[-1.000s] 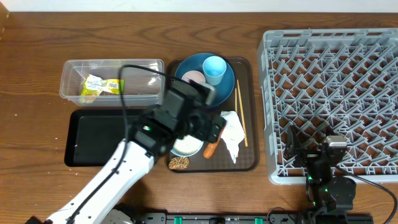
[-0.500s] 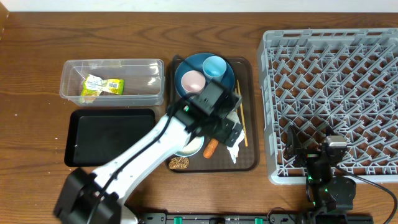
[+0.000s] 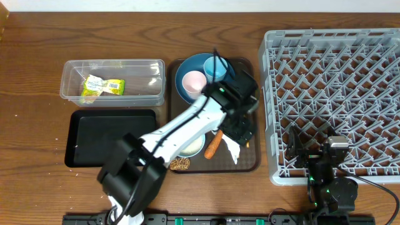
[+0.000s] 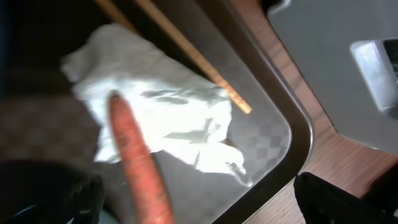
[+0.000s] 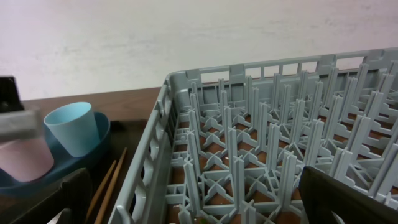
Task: Sort waste into correct bins and load items into the dishwasher rack
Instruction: 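Move the left gripper back to the crumpled white tissue on the tray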
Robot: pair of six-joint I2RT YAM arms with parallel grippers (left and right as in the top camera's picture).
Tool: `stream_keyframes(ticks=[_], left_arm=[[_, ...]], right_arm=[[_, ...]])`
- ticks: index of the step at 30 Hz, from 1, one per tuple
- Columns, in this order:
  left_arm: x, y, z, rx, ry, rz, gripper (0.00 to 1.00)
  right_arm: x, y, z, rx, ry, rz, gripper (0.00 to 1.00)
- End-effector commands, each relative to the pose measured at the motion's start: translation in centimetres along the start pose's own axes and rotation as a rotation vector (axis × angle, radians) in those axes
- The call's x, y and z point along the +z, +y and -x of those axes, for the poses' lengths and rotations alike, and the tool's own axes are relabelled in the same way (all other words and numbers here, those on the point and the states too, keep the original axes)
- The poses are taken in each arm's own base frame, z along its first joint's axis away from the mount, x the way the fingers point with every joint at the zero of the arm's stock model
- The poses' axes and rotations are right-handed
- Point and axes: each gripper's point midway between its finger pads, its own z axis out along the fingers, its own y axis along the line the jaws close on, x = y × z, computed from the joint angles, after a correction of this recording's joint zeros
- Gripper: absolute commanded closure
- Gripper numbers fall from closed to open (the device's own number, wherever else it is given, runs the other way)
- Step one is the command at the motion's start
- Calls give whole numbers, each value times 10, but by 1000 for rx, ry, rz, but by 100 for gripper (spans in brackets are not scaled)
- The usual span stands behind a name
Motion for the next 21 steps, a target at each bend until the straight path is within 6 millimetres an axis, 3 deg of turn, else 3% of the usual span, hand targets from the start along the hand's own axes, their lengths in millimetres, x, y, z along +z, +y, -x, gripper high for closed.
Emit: stream_keyframes(ticks=[1, 9, 13, 19, 21], left_arm=[[-6, -6, 7, 31, -32, 0, 2], [-3, -16, 14, 46, -62, -8, 0], [5, -24, 12, 77, -54, 16, 10], [23, -19, 11, 79, -31, 80, 12], [29, -17, 9, 76, -16, 83, 19]], right_arm=[[0, -1, 0, -7, 0, -3, 1], [0, -1, 0, -7, 0, -3, 1], [0, -1, 0, -7, 0, -3, 1], [0, -1, 0, -7, 0, -3, 1], [0, -1, 0, -7, 0, -3, 1]])
